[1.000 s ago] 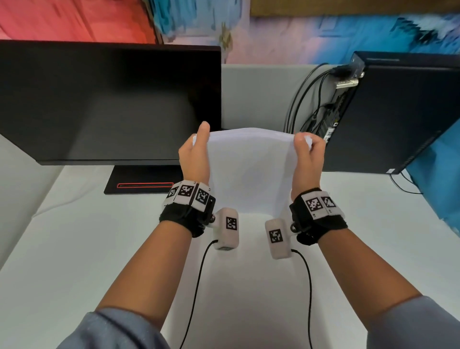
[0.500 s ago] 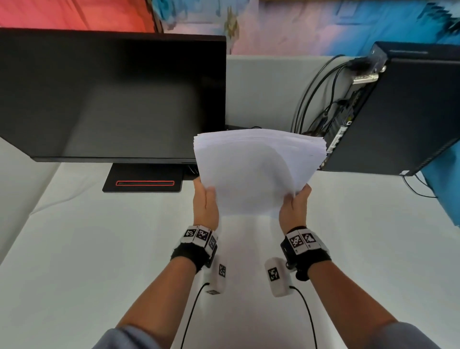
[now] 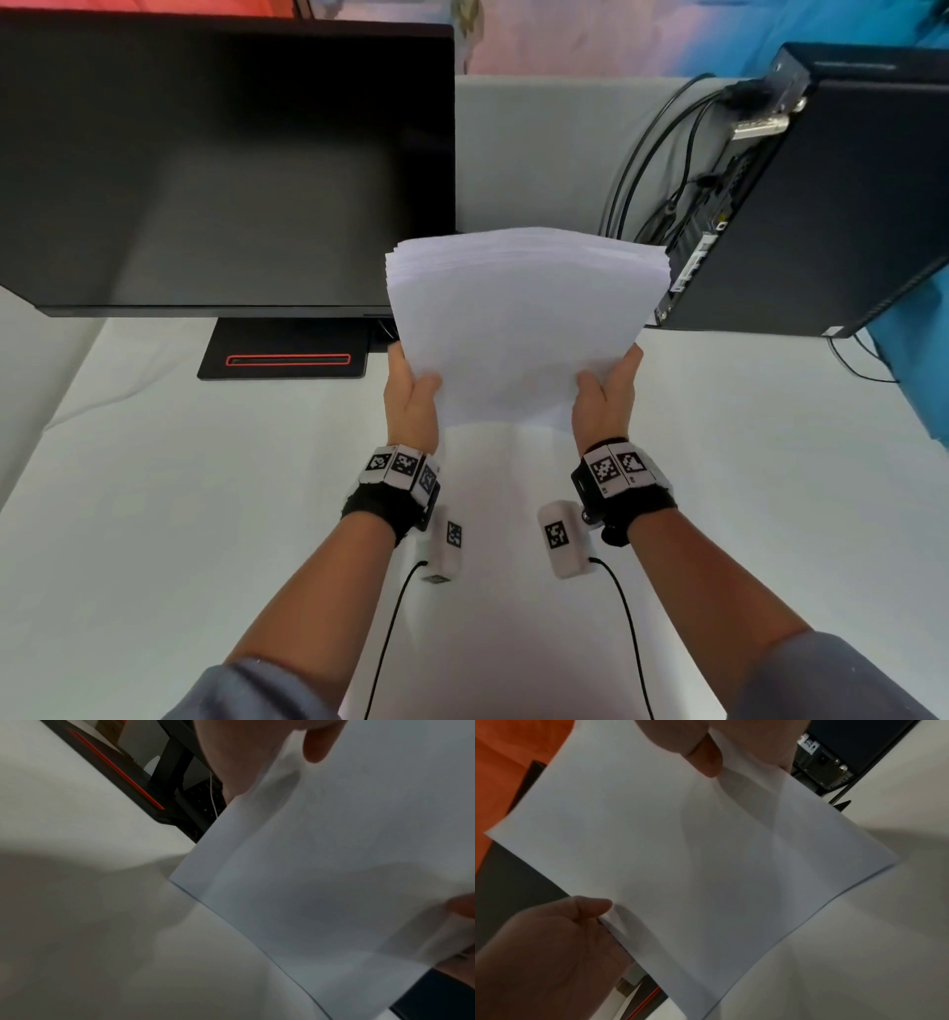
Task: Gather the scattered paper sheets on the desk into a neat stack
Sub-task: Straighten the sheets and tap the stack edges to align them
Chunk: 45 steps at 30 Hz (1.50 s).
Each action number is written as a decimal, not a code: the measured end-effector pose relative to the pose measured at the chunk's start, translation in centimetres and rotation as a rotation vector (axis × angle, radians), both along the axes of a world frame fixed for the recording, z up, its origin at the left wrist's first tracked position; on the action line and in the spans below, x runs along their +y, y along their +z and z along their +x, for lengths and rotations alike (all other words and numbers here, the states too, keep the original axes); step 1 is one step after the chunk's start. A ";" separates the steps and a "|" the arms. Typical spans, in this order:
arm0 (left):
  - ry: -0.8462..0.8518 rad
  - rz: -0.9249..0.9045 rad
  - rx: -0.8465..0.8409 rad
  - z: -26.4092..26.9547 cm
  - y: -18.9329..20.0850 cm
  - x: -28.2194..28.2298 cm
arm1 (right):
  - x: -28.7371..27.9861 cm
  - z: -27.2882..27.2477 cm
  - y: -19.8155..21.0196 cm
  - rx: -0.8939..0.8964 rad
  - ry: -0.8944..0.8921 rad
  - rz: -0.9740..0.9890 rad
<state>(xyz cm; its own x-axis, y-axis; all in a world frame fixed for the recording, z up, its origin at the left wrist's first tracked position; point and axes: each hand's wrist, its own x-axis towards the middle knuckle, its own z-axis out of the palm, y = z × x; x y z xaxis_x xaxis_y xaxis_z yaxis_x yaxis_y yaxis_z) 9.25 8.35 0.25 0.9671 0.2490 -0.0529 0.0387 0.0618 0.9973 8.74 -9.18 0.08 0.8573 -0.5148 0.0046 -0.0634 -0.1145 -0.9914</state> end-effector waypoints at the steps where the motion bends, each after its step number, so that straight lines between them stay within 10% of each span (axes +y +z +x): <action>1: 0.006 -0.020 0.001 0.2 0.2 -0.1 | 0.0 0.1 0.3 0.002 0.004 0.000; 17: -0.203 0.448 -0.028 -0.6 0.8 -1.5 | -4.0 0.1 1.0 0.210 -0.033 -0.173; 28: -0.409 0.769 0.606 0.9 -2.4 -1.7 | -4.6 0.5 -3.1 0.868 0.073 -0.233; 45: -0.281 0.916 0.823 1.7 -2.9 -0.2 | -2.1 1.5 -4.3 0.856 0.135 -0.485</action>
